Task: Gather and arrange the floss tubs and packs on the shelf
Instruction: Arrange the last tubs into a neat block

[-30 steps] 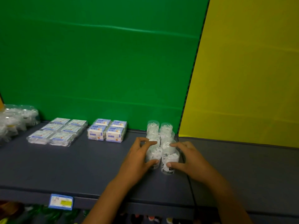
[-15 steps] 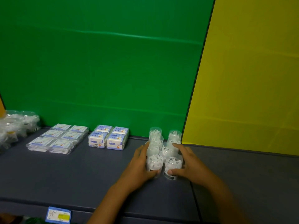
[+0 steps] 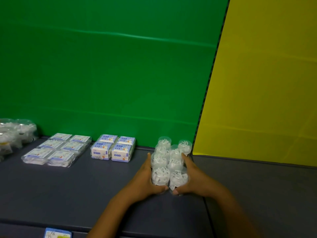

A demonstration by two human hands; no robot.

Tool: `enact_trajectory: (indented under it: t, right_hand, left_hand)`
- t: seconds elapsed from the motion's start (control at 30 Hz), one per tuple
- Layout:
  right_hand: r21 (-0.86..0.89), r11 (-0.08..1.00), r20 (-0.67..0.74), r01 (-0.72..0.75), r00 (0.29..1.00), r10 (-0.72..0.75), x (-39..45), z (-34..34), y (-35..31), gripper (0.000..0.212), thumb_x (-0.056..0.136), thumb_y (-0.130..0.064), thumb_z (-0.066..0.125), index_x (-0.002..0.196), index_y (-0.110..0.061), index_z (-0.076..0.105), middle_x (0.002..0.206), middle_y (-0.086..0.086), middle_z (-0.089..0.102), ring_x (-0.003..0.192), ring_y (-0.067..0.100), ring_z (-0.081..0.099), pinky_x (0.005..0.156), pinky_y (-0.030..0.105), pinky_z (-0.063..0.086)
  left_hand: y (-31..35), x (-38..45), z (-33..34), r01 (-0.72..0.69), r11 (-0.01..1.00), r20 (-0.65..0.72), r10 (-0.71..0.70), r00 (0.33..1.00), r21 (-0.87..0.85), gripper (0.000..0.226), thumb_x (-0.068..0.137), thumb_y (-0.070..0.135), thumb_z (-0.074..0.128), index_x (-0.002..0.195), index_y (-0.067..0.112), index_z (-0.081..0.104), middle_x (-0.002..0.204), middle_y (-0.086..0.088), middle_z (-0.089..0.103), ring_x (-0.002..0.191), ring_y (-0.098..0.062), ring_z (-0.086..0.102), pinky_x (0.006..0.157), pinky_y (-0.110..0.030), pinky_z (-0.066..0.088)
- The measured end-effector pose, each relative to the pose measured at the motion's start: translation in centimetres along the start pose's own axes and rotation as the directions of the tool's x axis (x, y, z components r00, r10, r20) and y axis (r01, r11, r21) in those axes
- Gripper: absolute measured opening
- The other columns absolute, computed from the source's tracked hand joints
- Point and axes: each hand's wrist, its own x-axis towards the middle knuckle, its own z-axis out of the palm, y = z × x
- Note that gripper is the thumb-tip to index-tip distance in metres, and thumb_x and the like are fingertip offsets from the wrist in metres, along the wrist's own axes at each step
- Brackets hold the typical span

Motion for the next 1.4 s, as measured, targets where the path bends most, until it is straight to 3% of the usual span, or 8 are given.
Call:
enact_trajectory:
  t: [0.17, 0.27, 0.53, 0.73, 0.93, 1.13, 1.3, 1.4]
  right_hand:
    - [0.054, 0.999, -0.001, 0.001, 1.000, -0.001, -0.3, 0.1, 0.3, 0.143, 0.053, -0.041, 0.094, 0.155, -0.026, -0.005, 0.160, -0.009, 0.012, 0.145, 0.014, 0.024, 0.115, 0.033, 0.033]
    - [0.115, 0.993, 0.002, 0.023, 1.000, -0.024, -0.8, -0.4, 0.6, 0.126, 0.056, -0.020, 0.094, 0.152, -0.031, 0.013, 0.147, -0.012, 0.028, 0.124, 0.011, 0.048, 0.090, 0.025, 0.054]
    - [0.112, 0.992, -0.057, 0.050, 0.997, -0.043, 0.1, 1.2, 0.1, 0.099, 0.068, -0.004, 0.086, 0.145, -0.023, 0.027, 0.130, -0.006, 0.046, 0.095, 0.006, 0.064, 0.069, 0.014, 0.052]
    - [0.114, 0.993, -0.079, 0.018, 0.997, -0.010, 0.0, 1.1, 0.4, 0.100, 0.066, -0.008, 0.088, 0.145, -0.021, 0.030, 0.133, -0.001, 0.046, 0.092, 0.014, 0.070, 0.081, 0.034, 0.059]
    - [0.076, 0.997, -0.116, 0.028, 0.993, -0.019, 0.2, 1.1, -0.3, 0.089, 0.068, -0.009, 0.086, 0.140, -0.018, 0.034, 0.117, -0.003, 0.052, 0.087, 0.014, 0.068, 0.082, 0.035, 0.058]
    - [0.135, 0.990, -0.102, 0.036, 0.995, -0.022, -0.3, 0.0, -0.1, 0.074, 0.074, -0.033, 0.083, 0.134, -0.027, 0.040, 0.124, -0.007, 0.051, 0.096, 0.009, 0.067, 0.081, 0.025, 0.056]
    - [0.024, 0.999, -0.347, 0.026, 0.938, -0.016, 1.8, -1.7, 0.1, 0.034, 0.092, -0.032, 0.064, 0.124, -0.024, 0.054, 0.119, 0.003, 0.058, 0.099, 0.015, 0.061, 0.088, 0.040, 0.054]
    - [-0.051, 0.998, -0.350, 0.027, 0.936, -0.044, 3.4, -1.9, -0.3, 0.035, 0.095, -0.029, 0.060, 0.128, -0.021, 0.055, 0.118, 0.002, 0.058, 0.103, 0.014, 0.057, 0.088, 0.028, 0.047]
  left_hand:
    - [-1.1, -0.6, -0.8, 0.058, 0.998, 0.010, -0.058, 0.998, 0.029, 0.118, 0.065, 0.039, 0.085, 0.148, 0.034, 0.002, 0.139, 0.037, 0.025, 0.126, 0.018, 0.032, 0.104, -0.007, 0.031]
    - [-1.7, -1.0, -0.9, 0.047, 0.997, -0.010, -0.047, 0.999, 0.067, 0.115, 0.059, 0.057, 0.083, 0.149, 0.042, 0.012, 0.148, 0.022, 0.033, 0.133, 0.002, 0.037, 0.109, -0.030, 0.039]
    - [-2.2, -2.1, -1.6, 0.069, 0.996, -0.073, -0.064, 0.995, 0.064, 0.109, 0.062, 0.048, 0.080, 0.151, 0.031, 0.019, 0.145, 0.011, 0.042, 0.126, 0.001, 0.047, 0.100, -0.018, 0.045]
    - [-2.6, -2.1, -2.1, 0.081, 0.993, -0.067, -0.075, 0.995, 0.081, 0.102, 0.072, 0.028, 0.082, 0.152, 0.025, 0.019, 0.149, 0.008, 0.038, 0.128, -0.001, 0.045, 0.094, -0.007, 0.041]
    - [-2.6, -1.9, -2.2, 0.086, 0.995, -0.069, -0.082, 0.994, 0.056, 0.099, 0.073, 0.022, 0.081, 0.151, 0.024, 0.020, 0.147, 0.007, 0.041, 0.125, -0.001, 0.047, 0.089, -0.003, 0.041]
    - [-2.1, -2.1, -4.1, 0.172, 0.982, 0.050, -0.169, 0.984, -0.077, 0.119, 0.061, 0.051, 0.083, 0.152, 0.023, 0.014, 0.151, 0.010, 0.032, 0.134, -0.008, 0.040, 0.105, -0.020, 0.038]
    - [-0.5, 0.9, -6.0, 0.124, 0.992, -0.213, -0.120, 0.969, 0.002, 0.060, 0.088, 0.044, 0.057, 0.141, 0.019, 0.044, 0.142, 0.002, 0.048, 0.120, -0.006, 0.047, 0.097, -0.020, 0.037]
    - [-0.2, 3.4, -5.7, 0.142, 0.985, -0.187, -0.122, 0.975, 0.095, 0.044, 0.093, 0.035, 0.056, 0.133, 0.017, 0.053, 0.134, -0.001, 0.057, 0.113, -0.009, 0.054, 0.094, -0.025, 0.044]
